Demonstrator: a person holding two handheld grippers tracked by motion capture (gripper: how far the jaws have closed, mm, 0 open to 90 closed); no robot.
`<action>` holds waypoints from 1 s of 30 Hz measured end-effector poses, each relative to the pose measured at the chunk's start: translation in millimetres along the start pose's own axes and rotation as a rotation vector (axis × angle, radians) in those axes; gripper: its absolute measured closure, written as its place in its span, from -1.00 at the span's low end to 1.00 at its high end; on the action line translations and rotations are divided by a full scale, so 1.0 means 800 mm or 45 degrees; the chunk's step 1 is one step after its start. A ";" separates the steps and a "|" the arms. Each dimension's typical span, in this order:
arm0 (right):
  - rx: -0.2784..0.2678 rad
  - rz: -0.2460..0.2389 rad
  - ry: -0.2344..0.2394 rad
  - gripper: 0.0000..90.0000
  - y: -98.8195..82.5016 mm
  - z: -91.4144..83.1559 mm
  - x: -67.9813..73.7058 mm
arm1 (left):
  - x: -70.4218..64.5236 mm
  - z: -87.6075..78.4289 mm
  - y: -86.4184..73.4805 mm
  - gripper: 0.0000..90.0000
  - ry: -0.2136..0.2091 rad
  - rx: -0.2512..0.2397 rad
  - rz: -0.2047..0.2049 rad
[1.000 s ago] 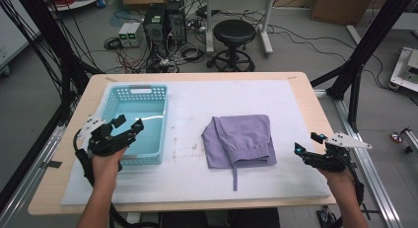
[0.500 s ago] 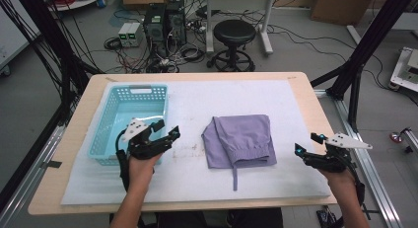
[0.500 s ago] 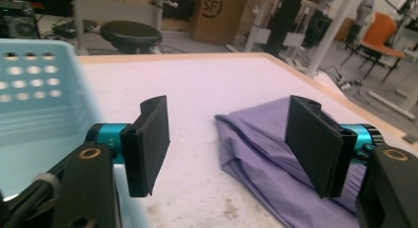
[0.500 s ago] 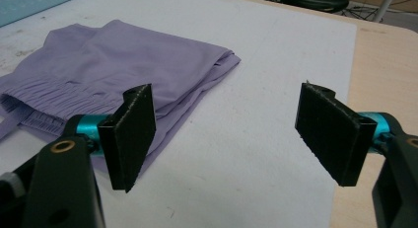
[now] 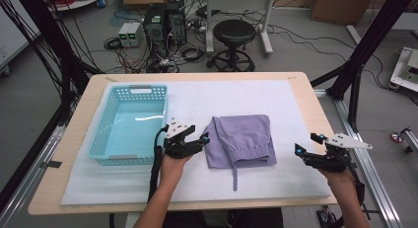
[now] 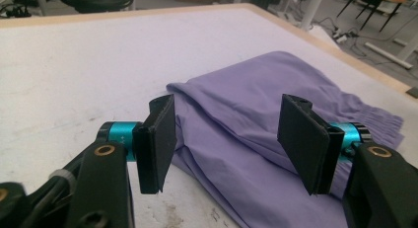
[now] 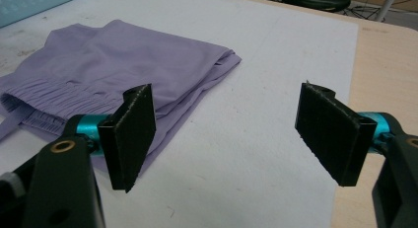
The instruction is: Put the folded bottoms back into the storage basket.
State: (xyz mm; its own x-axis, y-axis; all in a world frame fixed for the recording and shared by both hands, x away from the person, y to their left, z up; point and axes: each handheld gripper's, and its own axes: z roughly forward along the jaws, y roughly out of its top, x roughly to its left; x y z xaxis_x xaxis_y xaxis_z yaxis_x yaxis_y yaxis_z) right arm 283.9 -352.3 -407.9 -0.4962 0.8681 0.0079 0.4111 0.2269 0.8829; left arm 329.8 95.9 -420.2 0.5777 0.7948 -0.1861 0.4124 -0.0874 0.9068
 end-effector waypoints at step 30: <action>-0.005 0.015 0.010 -0.47 0.000 0.000 -0.002 | 0.003 0.073 -0.021 0.84 0.160 0.346 -0.009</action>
State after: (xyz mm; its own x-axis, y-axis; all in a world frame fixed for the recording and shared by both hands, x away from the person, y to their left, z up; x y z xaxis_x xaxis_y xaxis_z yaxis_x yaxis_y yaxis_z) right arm 284.6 -353.7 -408.0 -0.4976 0.8671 0.0221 0.4137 0.2149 0.8847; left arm 365.3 64.1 -457.5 0.4896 0.8624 -0.1286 0.5995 -0.2259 0.7678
